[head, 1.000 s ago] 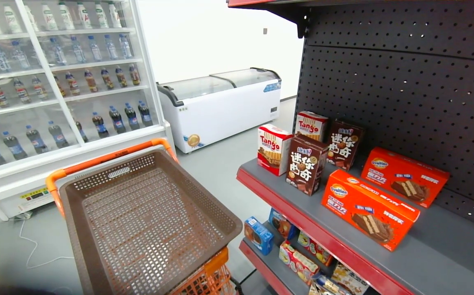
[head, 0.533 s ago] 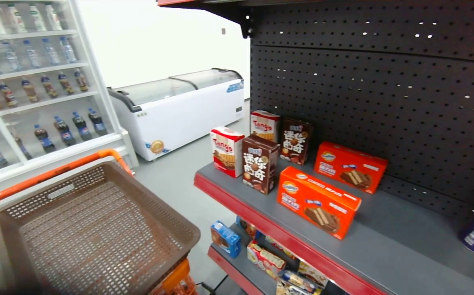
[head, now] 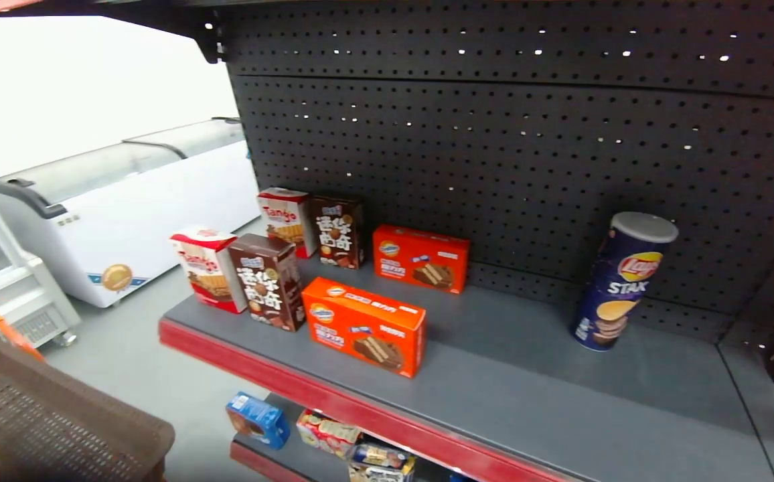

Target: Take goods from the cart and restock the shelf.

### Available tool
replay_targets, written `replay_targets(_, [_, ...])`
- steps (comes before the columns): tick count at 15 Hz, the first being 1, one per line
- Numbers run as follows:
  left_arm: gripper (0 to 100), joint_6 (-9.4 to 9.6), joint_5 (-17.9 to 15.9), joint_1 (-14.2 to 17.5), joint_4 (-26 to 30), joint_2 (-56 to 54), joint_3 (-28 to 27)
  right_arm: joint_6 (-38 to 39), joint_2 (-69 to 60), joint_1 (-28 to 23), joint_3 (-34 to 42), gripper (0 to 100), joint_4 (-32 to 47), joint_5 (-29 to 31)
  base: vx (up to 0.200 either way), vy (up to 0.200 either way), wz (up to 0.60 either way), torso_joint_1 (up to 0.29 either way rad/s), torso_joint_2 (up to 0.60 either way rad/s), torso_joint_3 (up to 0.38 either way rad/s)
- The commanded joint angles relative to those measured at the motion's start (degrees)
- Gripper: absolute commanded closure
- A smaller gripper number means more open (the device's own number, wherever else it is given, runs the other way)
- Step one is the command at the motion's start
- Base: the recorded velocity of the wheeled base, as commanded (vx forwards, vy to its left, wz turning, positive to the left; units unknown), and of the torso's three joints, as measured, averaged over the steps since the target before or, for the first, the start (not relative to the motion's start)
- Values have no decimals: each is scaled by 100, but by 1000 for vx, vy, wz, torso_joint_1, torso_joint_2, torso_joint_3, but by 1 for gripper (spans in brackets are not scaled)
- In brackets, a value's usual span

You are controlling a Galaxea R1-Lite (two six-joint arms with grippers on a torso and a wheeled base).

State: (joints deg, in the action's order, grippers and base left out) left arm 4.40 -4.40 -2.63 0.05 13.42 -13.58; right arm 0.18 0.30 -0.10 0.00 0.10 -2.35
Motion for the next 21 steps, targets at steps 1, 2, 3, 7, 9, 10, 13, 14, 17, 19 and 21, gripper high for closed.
replay_targets(1, [100,-1,1,0,4,20,13,-1,5,1,0,0,-1,-2,0,0,-600,2,2,7])
replay_targets(2, [100,-1,1,0,4,20,22,-1,5,1,0,0,-1,-2,0,0,-600,7,2,2])
replay_targets(3, [100,-1,1,0,4,20,22,-1,5,1,0,0,-1,-2,0,0,-600,7,-2,2])
replay_targets(7, [100,-9,1,0,4,-94,66,-1,5,1,0,0,-1,-2,0,0,-450,2,4,1])
replay_targets(9, [100,-9,9,8,13,-200,101,-1,5,1,0,0,-1,-2,0,0,0,0,0,0])
replay_targets(10, [100,-18,18,0,4,-244,163,-1,5,1,0,0,-1,-2,0,0,0,0,0,0])
replay_targets(13, [100,-18,9,0,13,-279,180,-1,5,1,0,0,-1,-2,0,0,0,0,0,0])
replay_targets(14, [100,-18,9,0,4,-279,180,-1,5,1,0,0,-1,-2,0,0,0,0,0,0])
replay_targets(17, [100,-18,9,0,13,-287,180,-1,5,1,0,0,-1,-2,0,0,-200,2,1,-1])
replay_targets(19, [100,-18,18,8,153,-314,145,8,5,1,0,0,-1,-2,0,0,-300,-1,4,4])
replay_targets(21, [100,-18,36,17,391,-507,48,-1,5,1,0,0,-1,-2,0,0,0,0,0,0])
